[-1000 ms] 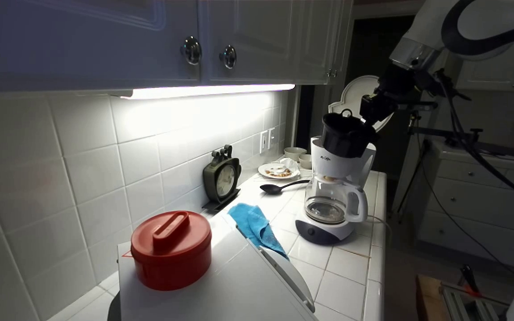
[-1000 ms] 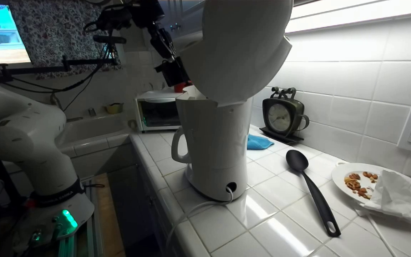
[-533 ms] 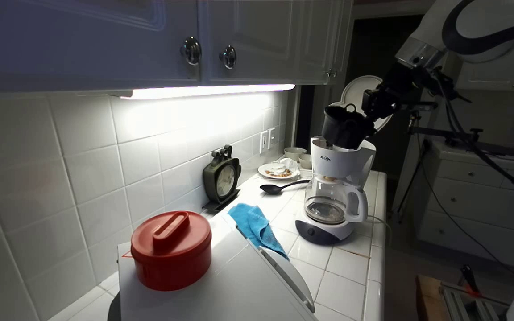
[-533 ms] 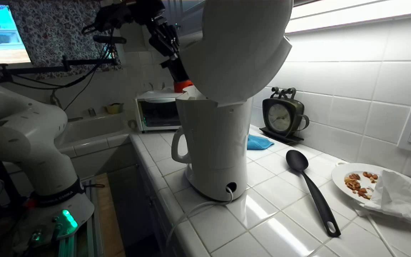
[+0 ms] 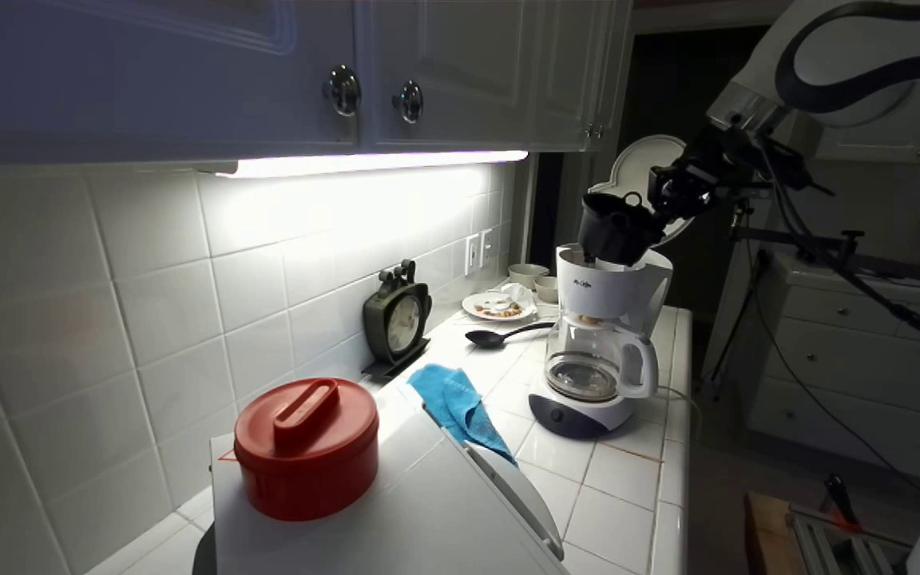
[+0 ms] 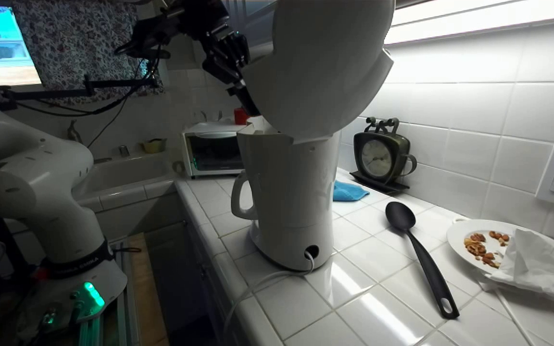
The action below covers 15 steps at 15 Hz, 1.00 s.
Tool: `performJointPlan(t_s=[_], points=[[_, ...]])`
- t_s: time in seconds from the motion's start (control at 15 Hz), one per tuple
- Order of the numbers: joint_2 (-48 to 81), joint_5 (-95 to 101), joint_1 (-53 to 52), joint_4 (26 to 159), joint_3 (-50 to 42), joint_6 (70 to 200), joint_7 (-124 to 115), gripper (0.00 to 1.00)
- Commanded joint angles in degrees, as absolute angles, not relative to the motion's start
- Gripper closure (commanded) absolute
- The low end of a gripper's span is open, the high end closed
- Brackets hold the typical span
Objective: Place the coffee strainer inside the coffee maker
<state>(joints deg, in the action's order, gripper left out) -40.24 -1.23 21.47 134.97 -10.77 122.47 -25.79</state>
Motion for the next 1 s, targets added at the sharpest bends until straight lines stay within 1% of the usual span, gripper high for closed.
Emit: performJointPlan(t_s=[0.0, 0.6, 0.67, 0.73, 0.93], points=[[-38.4, -3.7, 22.3, 134.5, -11.1, 124.3, -26.9, 0.97], [-34.0, -5.9, 22.0, 133.6, -12.4, 124.3, -26.5, 0.97], [-33.6, -6.1, 21.9, 133.3, -12.5, 123.9, -26.3, 0.66], [-33.2, -6.0, 21.9, 133.2, -12.4, 123.8, -26.4, 0.64], [-32.9, -5.8, 22.0, 132.9, -12.1, 123.6, -26.6, 0.44]])
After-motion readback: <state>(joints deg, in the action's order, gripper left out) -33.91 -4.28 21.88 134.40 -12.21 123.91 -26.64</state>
